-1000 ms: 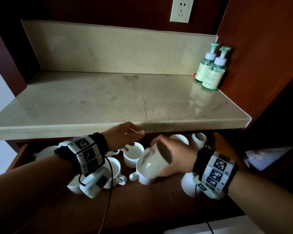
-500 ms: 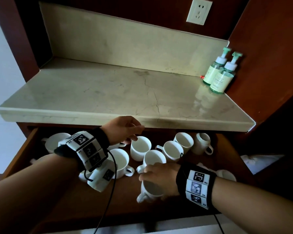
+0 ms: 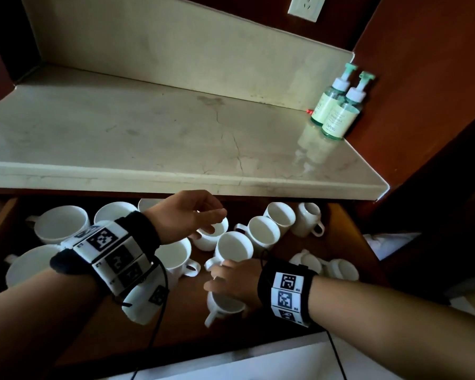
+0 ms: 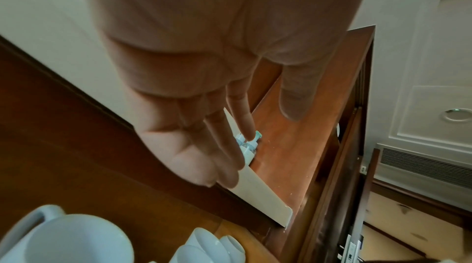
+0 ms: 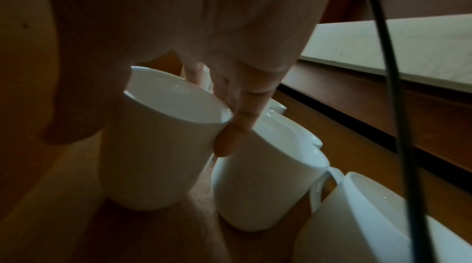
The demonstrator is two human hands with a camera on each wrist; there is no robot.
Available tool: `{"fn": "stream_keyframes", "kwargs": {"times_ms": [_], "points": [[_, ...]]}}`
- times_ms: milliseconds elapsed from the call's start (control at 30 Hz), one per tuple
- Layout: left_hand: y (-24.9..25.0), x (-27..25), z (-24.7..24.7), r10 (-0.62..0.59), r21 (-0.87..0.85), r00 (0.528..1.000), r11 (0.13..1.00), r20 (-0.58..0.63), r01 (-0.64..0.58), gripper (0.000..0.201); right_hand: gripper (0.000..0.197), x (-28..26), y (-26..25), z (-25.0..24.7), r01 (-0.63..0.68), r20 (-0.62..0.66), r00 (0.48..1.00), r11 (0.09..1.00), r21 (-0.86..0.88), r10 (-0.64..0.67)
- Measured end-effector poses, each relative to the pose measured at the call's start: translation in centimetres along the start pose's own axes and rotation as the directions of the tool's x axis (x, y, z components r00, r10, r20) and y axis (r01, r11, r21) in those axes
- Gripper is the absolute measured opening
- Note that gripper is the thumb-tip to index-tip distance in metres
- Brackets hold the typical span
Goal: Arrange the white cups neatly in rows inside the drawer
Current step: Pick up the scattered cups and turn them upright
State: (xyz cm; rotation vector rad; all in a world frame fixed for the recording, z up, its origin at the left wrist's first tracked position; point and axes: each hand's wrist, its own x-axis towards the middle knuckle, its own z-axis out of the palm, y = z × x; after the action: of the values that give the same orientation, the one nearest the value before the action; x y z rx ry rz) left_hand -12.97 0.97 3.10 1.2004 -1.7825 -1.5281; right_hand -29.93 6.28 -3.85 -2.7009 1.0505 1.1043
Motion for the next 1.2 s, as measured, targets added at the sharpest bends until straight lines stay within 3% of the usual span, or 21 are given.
{"fn": "stream_keyframes", "kwargs": {"times_ms": [133, 200, 267, 333, 467, 567, 767, 967, 1067, 1200], "points": [[1.8, 0.8, 1.9, 0.008, 0.068, 0.998, 0.998, 0.057, -0.011, 0.017, 0.095, -1.1, 1.4, 1.0, 0.108, -0.107, 0.990, 0.982, 0.156, -0.092], [2.8, 1.3, 2.4, -0.001, 0.102, 0.998, 0.995, 0.060, -0.005, 0.015, 0.084, -2.5, 2.8, 1.2, 0.173, -0.230, 0.967, 0.944, 0.281, -0.108], [4.0, 1.7, 2.9, 0.004, 0.120, 0.999, 0.993, 0.036, -0.009, 0.012, 0.064, -4.6, 4.8, 1.3, 0.147, -0.310, 0.950, 0.927, 0.344, -0.035], [5.3, 2.3, 3.7, 0.026, 0.147, 1.000, 0.989, -0.002, -0.025, 0.013, 0.054, -6.5, 7.7, 2.7, 0.049, -0.282, 0.958, 0.935, 0.353, 0.056], [7.7, 3.7, 6.1, 0.047, 0.150, 0.998, 0.988, -0.052, -0.039, 0.016, 0.073, -8.3, 11.8, 6.3, -0.204, 0.011, 0.978, 0.941, 0.269, 0.209], [8.7, 4.8, 8.0, 0.024, 0.146, 0.997, 0.989, -0.079, -0.012, 0.016, 0.078, -8.0, 12.4, 8.0, -0.248, 0.178, 0.960, 0.950, 0.191, 0.215], [8.9, 6.2, 11.1, -0.044, 0.163, 0.990, 0.984, -0.137, 0.067, 0.019, 0.080, -7.0, 12.0, 9.9, -0.219, 0.118, 0.971, 0.969, 0.112, 0.206], [9.4, 7.2, 13.1, -0.089, 0.151, 0.978, 0.981, -0.189, 0.118, 0.018, 0.069, -8.5, 13.6, 9.9, -0.119, -0.088, 0.985, 0.957, 0.264, 0.147], [9.9, 7.4, 13.7, -0.106, 0.181, 0.970, 0.973, -0.217, 0.146, 0.023, 0.075, -10.7, 16.0, 8.9, -0.022, -0.240, 0.958, 0.877, 0.480, 0.156], [10.5, 7.4, 14.5, -0.195, 0.187, 0.960, 0.954, -0.200, 0.233, 0.060, 0.075, -14.1, 19.0, 8.2, 0.119, -0.365, 0.868, 0.574, 0.810, 0.336]]}}
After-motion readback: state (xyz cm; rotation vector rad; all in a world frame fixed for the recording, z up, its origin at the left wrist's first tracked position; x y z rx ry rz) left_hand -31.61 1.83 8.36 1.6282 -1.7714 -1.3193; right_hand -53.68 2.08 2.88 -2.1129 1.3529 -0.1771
